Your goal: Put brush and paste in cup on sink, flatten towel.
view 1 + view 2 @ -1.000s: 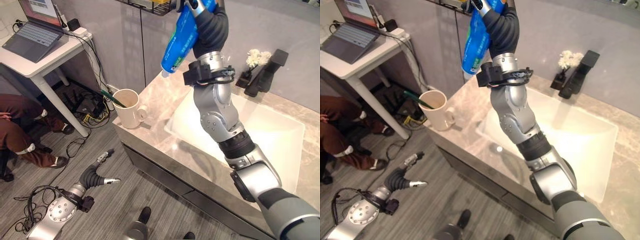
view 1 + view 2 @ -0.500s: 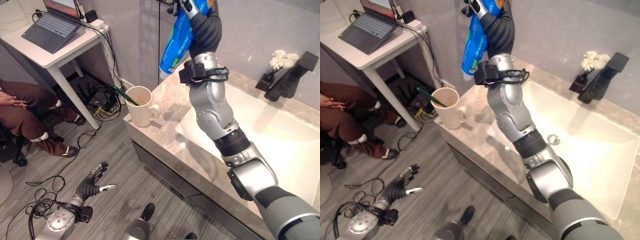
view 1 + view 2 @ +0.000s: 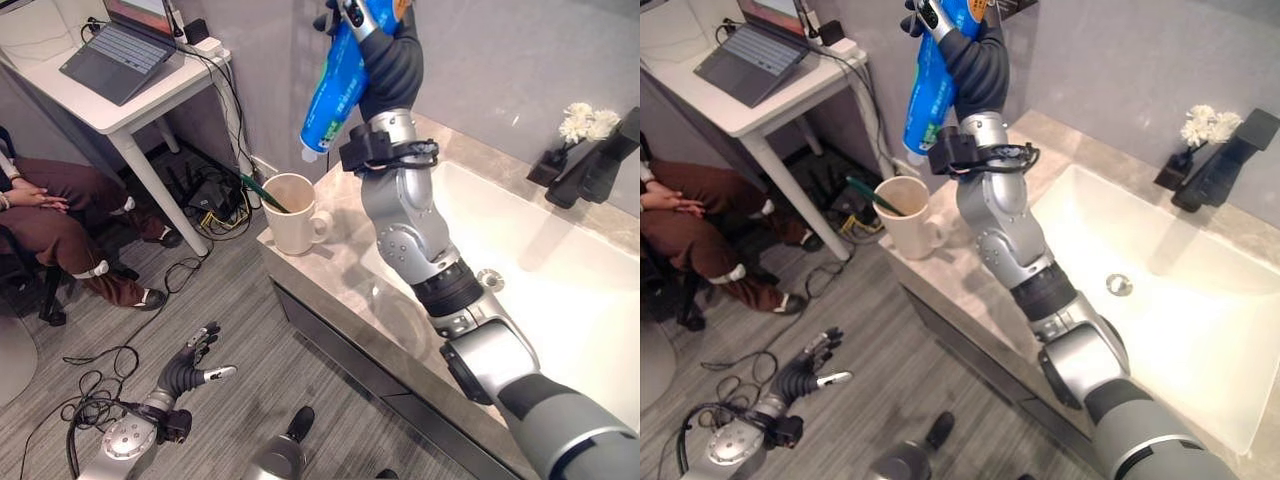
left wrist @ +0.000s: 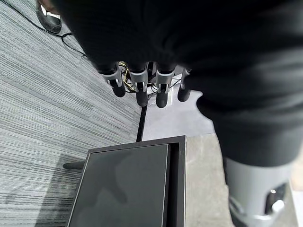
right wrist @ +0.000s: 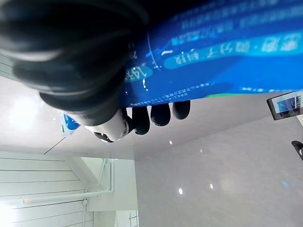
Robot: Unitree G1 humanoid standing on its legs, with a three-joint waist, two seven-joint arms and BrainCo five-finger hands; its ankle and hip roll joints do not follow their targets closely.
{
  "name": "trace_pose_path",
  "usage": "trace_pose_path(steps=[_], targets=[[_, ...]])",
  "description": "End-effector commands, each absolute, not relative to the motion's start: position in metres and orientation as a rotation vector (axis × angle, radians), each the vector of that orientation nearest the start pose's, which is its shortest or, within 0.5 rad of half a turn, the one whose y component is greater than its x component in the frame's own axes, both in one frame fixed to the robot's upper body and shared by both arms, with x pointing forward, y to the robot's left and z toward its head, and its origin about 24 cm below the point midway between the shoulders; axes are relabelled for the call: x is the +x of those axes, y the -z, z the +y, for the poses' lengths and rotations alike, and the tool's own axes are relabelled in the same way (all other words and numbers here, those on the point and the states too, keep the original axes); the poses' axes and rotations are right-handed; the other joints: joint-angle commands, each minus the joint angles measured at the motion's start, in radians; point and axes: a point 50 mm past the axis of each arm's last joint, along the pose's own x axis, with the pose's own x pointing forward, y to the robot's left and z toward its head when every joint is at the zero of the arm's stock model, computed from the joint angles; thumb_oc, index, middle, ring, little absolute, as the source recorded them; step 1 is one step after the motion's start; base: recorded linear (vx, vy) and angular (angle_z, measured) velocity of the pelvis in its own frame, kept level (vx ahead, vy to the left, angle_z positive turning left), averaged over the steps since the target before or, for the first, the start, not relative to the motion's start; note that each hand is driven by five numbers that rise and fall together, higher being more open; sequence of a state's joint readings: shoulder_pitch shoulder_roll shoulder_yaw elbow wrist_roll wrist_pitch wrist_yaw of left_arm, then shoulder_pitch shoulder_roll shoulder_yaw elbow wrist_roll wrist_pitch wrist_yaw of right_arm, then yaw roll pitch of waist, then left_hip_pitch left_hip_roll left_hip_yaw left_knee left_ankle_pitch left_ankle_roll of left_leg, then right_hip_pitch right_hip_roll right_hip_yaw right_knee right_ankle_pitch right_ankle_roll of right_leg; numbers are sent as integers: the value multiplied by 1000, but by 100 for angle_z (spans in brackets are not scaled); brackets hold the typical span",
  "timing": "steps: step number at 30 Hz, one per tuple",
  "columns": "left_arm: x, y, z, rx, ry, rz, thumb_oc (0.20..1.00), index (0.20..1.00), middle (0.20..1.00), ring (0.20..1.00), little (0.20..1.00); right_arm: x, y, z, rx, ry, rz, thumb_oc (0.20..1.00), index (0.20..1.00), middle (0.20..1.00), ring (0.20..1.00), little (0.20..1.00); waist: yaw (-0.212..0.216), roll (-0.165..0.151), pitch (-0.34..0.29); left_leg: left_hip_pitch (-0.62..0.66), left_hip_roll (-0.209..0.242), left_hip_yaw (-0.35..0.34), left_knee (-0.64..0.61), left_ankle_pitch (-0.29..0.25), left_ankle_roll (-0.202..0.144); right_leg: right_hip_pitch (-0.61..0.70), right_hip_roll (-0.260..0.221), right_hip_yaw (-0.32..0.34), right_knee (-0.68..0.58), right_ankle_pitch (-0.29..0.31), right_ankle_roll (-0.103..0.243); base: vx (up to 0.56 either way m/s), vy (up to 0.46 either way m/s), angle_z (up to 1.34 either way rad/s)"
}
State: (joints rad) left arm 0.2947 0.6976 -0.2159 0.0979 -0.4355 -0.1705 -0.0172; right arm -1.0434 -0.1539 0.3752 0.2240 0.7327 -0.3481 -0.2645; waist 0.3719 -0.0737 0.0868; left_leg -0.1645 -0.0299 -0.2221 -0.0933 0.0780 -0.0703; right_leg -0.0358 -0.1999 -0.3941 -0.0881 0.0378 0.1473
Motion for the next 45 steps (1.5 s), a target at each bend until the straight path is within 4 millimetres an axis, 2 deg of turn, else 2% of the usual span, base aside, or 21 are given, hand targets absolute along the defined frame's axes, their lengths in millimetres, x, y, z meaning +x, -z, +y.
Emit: trace_pose_path(steps=[1,14,30,45], targets=[[178,-6,257,226,126,268,1000,1000,1000,1000,1000,310,-343,-29,524,-510,-944,200,200,200,200,200,10,-36,-34,0,-24,-21,6,-11,23,-10,-93,70,1,117,48,0,0,0],[179,-6,256,249,135,257,1000,1000,1000,1000,1000,313,-330,-16,466,-517,-899,200,200,200,200,200,20,-35,-29,-5,-26,-23,6,-10,23,-16,-93,69,1,119,50,0,0,0],[178,6,257,258,116,300,1000,1000,1000,1000,1000,320,-315,-4,433,-510,-829,200,200,200,200,200,21,-45,-19,-12,-32,-20,6,-9,26,-27,-95,78,1,125,52,0,0,0],[177,7,256,243,97,293,1000,1000,1000,1000,1000,323,-309,-1,423,-490,-804,200,200,200,200,200,22,-53,-11,-19,-31,-17,6,-7,28,-35,-95,83,1,128,52,0,0,0]])
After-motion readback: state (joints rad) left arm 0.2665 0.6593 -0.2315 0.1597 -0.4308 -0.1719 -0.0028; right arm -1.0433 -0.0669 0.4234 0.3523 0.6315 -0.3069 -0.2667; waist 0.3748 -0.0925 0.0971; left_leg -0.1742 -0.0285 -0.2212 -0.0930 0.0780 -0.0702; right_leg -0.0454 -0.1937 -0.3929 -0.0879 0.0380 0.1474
